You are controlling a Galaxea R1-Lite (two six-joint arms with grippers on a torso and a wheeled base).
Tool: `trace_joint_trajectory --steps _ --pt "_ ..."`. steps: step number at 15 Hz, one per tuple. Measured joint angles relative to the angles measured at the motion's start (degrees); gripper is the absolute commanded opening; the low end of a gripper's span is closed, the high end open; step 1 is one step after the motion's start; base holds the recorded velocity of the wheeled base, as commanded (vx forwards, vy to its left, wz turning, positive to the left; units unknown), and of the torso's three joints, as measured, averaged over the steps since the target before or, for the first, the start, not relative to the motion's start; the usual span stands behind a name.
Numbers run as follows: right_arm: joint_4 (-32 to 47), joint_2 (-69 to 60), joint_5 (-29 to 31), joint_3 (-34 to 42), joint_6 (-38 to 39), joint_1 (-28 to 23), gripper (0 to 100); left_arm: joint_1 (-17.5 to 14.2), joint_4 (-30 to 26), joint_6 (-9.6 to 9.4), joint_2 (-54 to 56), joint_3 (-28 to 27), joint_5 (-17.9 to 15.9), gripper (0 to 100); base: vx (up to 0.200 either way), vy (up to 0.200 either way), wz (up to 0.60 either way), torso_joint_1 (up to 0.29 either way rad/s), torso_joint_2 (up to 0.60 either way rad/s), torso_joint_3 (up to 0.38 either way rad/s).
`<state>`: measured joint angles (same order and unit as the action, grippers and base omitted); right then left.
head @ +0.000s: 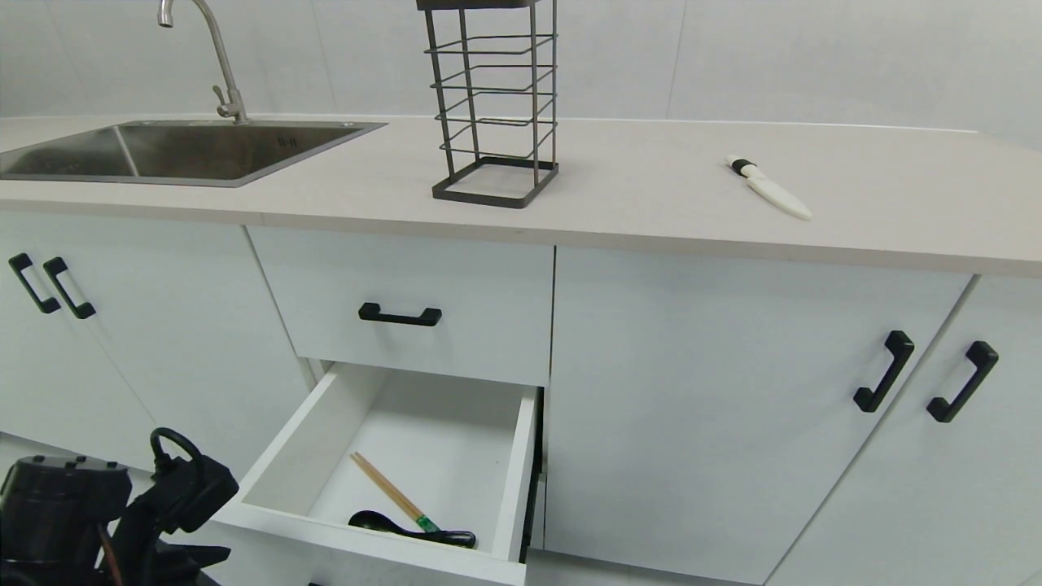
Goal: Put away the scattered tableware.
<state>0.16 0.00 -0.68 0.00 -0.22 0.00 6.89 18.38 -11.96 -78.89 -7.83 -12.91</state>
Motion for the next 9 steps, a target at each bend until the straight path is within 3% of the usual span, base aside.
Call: trace_joint_trajectory --steps 6,9 --pt "0.0 0.0 0.0 0.0 0.0 0.0 100 0.5 13.5 -0.2 -7.6 -0.1 -0.1 100 0.0 0.0 0.0 0.0 0.0 0.0" --pt "0.0 0.0 0.0 0.0 0.0 0.0 100 0.6 17.5 -0.13 -11.4 0.0 -0.2 100 0.0 0.0 0.0 0.0 0.0 0.0"
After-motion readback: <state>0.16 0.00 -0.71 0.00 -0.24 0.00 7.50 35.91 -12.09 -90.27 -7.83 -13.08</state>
